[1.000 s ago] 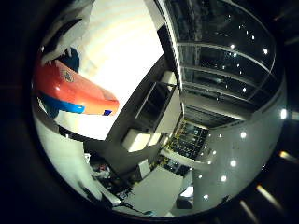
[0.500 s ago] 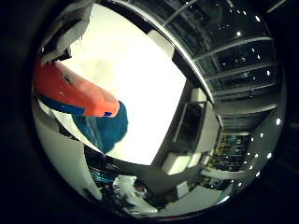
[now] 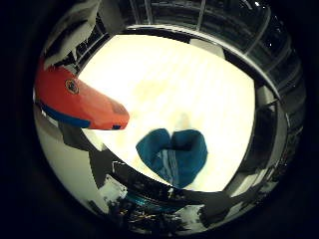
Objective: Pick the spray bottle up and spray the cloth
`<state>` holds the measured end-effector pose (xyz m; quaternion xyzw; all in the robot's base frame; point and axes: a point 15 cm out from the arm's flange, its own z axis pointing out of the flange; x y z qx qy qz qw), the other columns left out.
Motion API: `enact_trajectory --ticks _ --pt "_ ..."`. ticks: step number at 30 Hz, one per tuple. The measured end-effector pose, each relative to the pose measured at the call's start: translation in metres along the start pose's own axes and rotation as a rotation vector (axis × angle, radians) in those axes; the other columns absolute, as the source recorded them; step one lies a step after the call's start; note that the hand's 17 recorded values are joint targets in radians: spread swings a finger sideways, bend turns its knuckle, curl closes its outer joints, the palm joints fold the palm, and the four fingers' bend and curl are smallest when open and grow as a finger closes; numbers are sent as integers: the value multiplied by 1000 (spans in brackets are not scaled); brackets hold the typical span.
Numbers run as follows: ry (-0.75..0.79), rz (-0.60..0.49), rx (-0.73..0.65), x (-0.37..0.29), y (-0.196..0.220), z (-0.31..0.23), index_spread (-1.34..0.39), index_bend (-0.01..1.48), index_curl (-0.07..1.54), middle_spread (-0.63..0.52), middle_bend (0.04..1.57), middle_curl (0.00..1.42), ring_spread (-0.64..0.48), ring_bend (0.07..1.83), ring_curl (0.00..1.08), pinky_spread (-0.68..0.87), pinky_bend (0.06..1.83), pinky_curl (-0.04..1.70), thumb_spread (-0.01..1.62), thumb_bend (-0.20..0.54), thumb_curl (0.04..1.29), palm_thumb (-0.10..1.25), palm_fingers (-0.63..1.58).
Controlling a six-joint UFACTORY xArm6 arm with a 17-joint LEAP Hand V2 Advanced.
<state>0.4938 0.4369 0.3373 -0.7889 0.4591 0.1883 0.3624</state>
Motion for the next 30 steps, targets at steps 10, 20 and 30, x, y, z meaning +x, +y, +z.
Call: enact_trajectory --ticks 10,20,30 --pt "-63 8 -43 46 29 82 -178 1182 719 -71 1381 599 -160 1477 603 -147 960 1463 939 -13 795 1063 1186" --pt "-33 -30 -108 82 61 138 -179 1179 724 -71 1382 598 -160 1477 603 -147 961 1461 933 -13 805 1057 1186" --pt "-39 -81 -137 83 73 155 -186 1102 721 -65 1349 589 -153 1444 589 -169 949 1377 910 -35 774 923 1161"
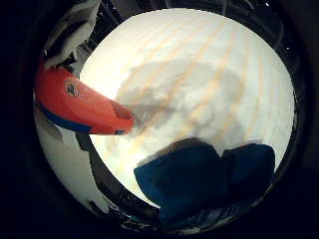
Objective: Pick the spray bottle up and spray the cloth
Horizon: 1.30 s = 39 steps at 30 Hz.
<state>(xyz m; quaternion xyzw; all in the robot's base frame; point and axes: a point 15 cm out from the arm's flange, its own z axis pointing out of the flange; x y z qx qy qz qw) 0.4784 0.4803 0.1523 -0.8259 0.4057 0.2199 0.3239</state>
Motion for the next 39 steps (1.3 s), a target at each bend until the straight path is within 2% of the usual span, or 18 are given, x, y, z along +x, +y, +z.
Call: enact_trajectory --ticks 3,5,7,9,10,11,12,14,15,20,26,33,39 --pt "-1 -11 -3 2 1 -2 -207 946 703 -68 1314 578 -157 1374 567 -206 948 1257 874 -34 744 886 1099" --pt "2 -27 -10 4 2 -2 -242 740 683 -78 1231 561 -153 1348 555 -254 961 1164 832 -34 720 862 1006" --pt "5 -39 -15 4 3 -3 -265 622 683 -96 1136 545 -161 1341 556 -293 986 1111 807 -34 705 852 908" --pt "3 -48 -24 3 4 -3 -328 331 617 -124 945 505 -166 1369 559 -354 1020 1050 845 -26 673 858 553" --pt "4 -59 -38 2 7 -2 -360 286 591 -120 875 488 -162 1335 550 -352 989 1035 891 -25 657 848 398" --pt "6 -72 -54 2 10 -1 -389 277 568 -110 793 464 -148 1286 538 -336 948 1016 930 -29 637 830 283" --pt "9 -86 -74 1 15 0 -404 294 560 -84 710 440 -114 1147 510 -251 875 1007 954 -31 621 814 38" --pt "18 -115 -112 1 22 1 -440 264 484 -19 554 374 -4 919 395 -25 787 925 993 -29 585 784 -74" --pt "26 -127 -124 1 24 1 -448 230 454 14 475 347 71 820 349 117 722 867 1007 -28 564 773 -83" --pt "38 -150 -122 -4 21 -2 -448 153 369 45 317 310 182 574 255 408 530 662 1030 -26 506 734 -56" --pt "44 -153 -99 -4 11 -19 -421 148 297 59 237 313 202 487 234 486 502 532 1038 -26 465 717 -6" --pt "105 -150 -32 24 -12 -77 -403 151 265 74 204 323 206 453 237 481 510 445 1036 -23 446 720 17" --pt "146 -127 3 45 -11 -125 -393 157 261 86 197 327 210 433 241 472 514 397 1036 -24 434 719 31"
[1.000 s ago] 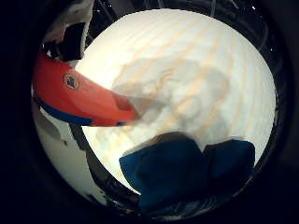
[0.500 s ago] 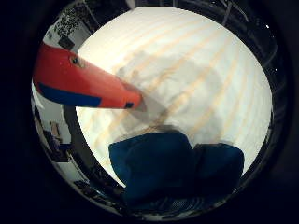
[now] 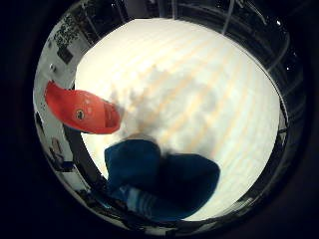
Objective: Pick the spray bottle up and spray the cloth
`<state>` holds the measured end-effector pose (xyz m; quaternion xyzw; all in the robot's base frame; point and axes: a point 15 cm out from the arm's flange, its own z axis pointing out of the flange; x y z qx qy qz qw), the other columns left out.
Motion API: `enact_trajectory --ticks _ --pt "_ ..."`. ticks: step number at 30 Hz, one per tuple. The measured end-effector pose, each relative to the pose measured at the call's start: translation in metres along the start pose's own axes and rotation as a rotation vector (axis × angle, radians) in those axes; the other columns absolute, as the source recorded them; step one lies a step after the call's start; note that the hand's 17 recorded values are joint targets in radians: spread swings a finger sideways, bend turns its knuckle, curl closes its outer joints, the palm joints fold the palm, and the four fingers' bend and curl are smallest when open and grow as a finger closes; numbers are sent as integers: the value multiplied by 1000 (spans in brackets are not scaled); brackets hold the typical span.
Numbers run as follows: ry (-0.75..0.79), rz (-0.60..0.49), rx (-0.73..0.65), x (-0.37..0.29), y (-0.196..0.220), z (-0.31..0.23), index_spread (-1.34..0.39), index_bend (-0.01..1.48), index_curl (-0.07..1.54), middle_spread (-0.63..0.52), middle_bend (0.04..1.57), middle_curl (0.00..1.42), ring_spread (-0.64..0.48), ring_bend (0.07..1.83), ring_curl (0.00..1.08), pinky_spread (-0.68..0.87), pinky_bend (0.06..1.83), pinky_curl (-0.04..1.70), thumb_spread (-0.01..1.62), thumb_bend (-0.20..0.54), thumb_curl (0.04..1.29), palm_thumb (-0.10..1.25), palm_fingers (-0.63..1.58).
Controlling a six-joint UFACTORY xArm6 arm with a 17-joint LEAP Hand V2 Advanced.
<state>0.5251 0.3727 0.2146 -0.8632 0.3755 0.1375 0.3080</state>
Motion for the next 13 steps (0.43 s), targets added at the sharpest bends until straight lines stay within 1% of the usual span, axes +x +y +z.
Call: enact_trajectory --ticks 6,10,13 --pt "60 13 40 15 16 -63 -370 161 268 90 199 332 208 419 242 465 505 357 1042 -23 425 716 73" --pt "97 26 59 19 35 -104 -358 160 273 87 194 336 205 414 243 460 493 338 1043 -23 423 716 95" --pt "94 34 49 13 53 -126 -346 159 275 86 194 335 205 414 246 457 493 331 1042 -25 420 713 102"
